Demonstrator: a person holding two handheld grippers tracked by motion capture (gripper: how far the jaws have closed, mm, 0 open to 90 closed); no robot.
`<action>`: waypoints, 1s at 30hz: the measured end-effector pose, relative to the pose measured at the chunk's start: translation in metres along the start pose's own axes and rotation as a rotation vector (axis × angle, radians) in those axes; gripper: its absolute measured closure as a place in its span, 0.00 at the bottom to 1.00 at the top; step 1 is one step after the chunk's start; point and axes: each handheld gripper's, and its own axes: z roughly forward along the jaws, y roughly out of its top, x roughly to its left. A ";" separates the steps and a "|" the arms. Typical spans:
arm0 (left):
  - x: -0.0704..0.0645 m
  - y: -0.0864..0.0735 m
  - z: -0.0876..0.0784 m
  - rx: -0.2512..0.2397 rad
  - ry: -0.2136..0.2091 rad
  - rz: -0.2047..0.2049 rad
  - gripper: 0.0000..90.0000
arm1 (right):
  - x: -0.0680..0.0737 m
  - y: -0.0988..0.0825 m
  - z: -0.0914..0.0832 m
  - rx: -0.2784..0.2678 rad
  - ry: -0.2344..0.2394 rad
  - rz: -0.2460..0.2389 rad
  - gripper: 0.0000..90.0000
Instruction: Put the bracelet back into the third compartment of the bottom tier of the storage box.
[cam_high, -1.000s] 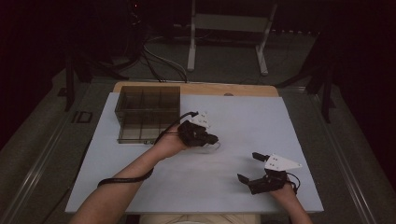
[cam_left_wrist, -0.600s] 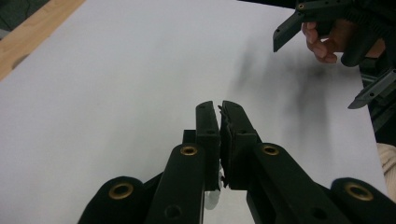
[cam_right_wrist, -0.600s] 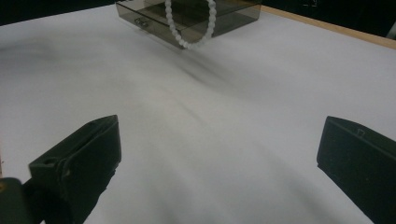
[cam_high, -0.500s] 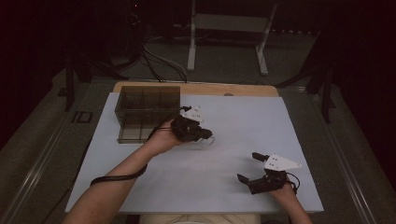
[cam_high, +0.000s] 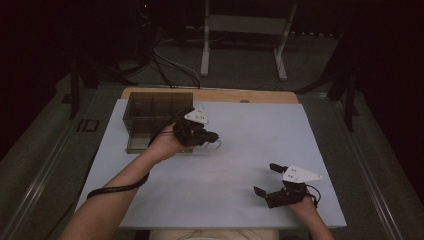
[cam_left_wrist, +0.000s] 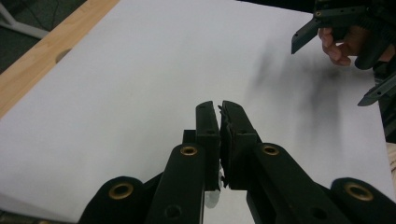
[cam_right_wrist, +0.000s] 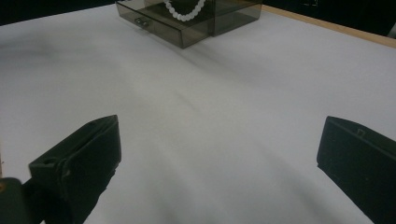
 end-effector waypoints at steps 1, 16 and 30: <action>0.001 0.000 -0.002 0.002 0.001 0.000 0.98 | 0.000 0.000 0.000 0.000 0.000 0.000 0.00; 0.018 -0.014 -0.030 -0.011 0.069 -0.053 0.98 | 0.001 0.000 0.000 0.001 -0.001 -0.001 0.00; 0.031 -0.028 -0.052 -0.023 0.133 -0.104 0.98 | 0.001 0.000 0.001 0.004 0.001 -0.005 0.00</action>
